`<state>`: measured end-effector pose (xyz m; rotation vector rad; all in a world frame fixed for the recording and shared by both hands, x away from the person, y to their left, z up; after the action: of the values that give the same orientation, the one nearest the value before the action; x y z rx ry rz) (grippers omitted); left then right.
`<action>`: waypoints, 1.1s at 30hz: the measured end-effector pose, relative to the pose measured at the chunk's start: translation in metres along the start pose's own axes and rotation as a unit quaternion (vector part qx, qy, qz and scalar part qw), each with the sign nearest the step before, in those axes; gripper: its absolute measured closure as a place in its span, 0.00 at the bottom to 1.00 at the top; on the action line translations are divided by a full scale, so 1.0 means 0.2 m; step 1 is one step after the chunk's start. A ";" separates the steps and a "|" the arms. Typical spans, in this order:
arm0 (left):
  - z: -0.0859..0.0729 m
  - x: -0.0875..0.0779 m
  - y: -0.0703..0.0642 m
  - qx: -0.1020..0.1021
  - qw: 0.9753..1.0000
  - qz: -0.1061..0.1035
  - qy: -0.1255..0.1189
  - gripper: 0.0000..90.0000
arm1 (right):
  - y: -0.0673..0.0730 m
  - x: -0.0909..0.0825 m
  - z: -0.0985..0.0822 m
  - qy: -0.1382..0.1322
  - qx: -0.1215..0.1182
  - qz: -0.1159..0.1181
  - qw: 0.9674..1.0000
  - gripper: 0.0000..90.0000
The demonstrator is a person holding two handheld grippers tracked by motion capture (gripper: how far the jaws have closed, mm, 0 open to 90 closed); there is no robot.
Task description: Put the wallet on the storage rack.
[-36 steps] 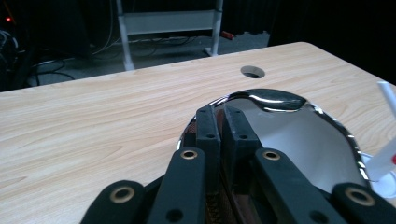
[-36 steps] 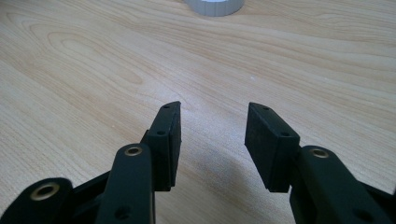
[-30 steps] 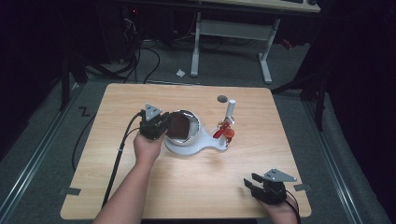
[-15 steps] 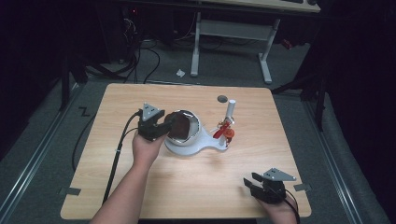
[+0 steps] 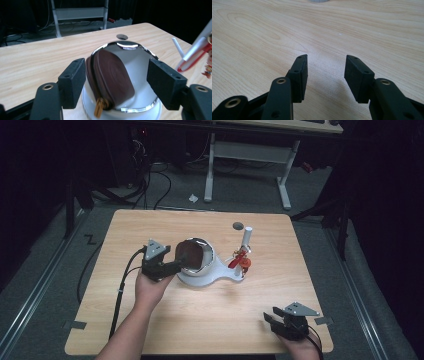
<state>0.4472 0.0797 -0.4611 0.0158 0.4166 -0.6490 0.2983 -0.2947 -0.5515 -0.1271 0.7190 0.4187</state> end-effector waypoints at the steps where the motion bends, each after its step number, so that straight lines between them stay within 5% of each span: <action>1: -0.01 -0.02 0.00 0.001 1.000 0.000 -0.001 0.34 | 0.00 0.00 0.00 -0.001 0.001 -0.001 1.000 0.60; 13: -0.26 -0.24 0.12 -0.030 0.999 -0.007 0.015 0.34 | 0.01 0.02 0.01 0.002 -0.006 -0.004 1.000 0.60; 25: -0.58 -0.45 0.24 -0.041 0.995 0.014 0.087 0.34 | 0.03 0.03 0.02 0.001 -0.016 -0.002 1.000 0.60; 29: -0.71 -0.54 0.24 -0.030 0.992 0.018 0.124 0.34 | 0.03 0.02 0.02 0.001 -0.018 -0.002 1.000 0.60; 33: -0.81 -0.66 0.21 -0.035 0.991 0.017 0.130 0.34 | 0.02 0.02 0.02 -0.003 -0.019 -0.004 1.000 0.60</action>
<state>0.3174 0.2138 -0.5642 0.0398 0.6885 -0.6009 0.3009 -0.2890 -0.5512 -0.1638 0.7054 0.4256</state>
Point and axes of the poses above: each handheld gripper's, and its own axes: x roughly forward along the jaws, z roughly out of its top, y roughly to its left, the point moved 5 cm from there along x, roughly forward along the jaws, and after that the axes turned 1 degree about -z, right-handed, at the moved point
